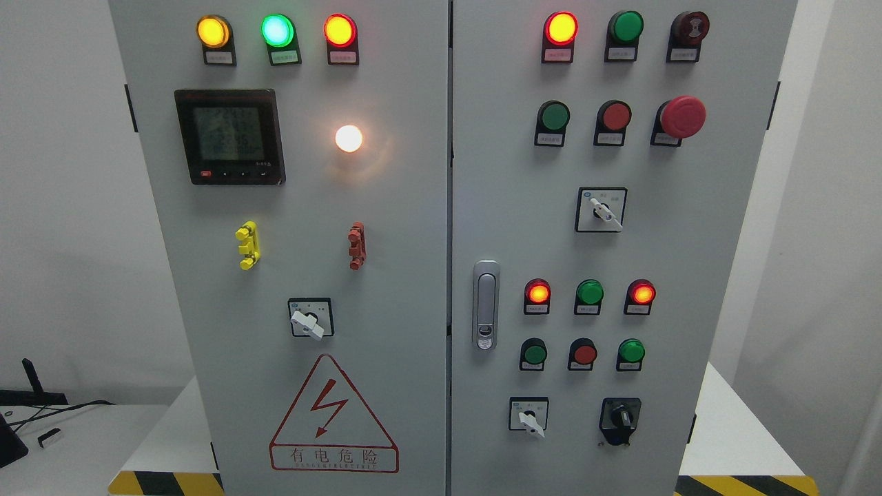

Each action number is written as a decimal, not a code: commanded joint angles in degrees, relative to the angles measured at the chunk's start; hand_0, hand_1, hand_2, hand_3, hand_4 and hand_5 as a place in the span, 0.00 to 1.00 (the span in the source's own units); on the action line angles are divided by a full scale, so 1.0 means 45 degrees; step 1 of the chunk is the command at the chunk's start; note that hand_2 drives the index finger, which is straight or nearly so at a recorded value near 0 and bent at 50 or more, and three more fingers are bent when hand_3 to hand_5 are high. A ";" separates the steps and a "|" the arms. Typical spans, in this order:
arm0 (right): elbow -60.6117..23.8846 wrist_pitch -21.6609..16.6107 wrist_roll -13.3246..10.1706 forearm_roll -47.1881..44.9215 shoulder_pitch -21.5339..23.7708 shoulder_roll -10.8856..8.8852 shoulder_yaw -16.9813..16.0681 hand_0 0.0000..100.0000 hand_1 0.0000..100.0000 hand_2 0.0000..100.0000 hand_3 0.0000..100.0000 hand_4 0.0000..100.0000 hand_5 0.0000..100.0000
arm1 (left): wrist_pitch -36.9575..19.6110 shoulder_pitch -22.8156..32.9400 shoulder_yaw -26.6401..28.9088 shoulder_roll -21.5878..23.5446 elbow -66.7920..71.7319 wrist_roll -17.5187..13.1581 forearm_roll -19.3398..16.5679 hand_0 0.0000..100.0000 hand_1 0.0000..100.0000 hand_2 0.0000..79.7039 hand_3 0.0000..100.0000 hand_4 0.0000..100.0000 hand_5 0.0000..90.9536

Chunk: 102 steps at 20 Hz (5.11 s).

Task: Trip black knob to open circuit

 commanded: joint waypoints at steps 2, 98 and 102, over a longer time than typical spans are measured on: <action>-0.0017 0.0015 0.0003 -0.0352 -0.0006 0.0160 -0.0039 0.21 0.23 0.00 0.05 0.00 0.00 | 0.0004 0.0000 0.0000 0.0006 -0.0004 -0.0010 -0.0391 0.12 0.39 0.00 0.00 0.00 0.00; -2.1795 0.1204 -0.4196 0.3437 -0.0708 0.1116 0.0488 0.22 0.73 0.42 0.77 0.80 0.91 | 0.0004 0.0000 0.0000 -0.0013 -0.0004 -0.0010 -0.0391 0.12 0.39 0.00 0.00 0.00 0.00; -2.1756 0.1811 -0.4196 0.3437 -0.1119 0.1195 0.0683 0.24 0.73 0.44 0.78 0.81 0.92 | 0.0004 0.0000 0.0000 0.0006 -0.0004 -0.0010 -0.0391 0.12 0.39 0.00 0.00 0.00 0.00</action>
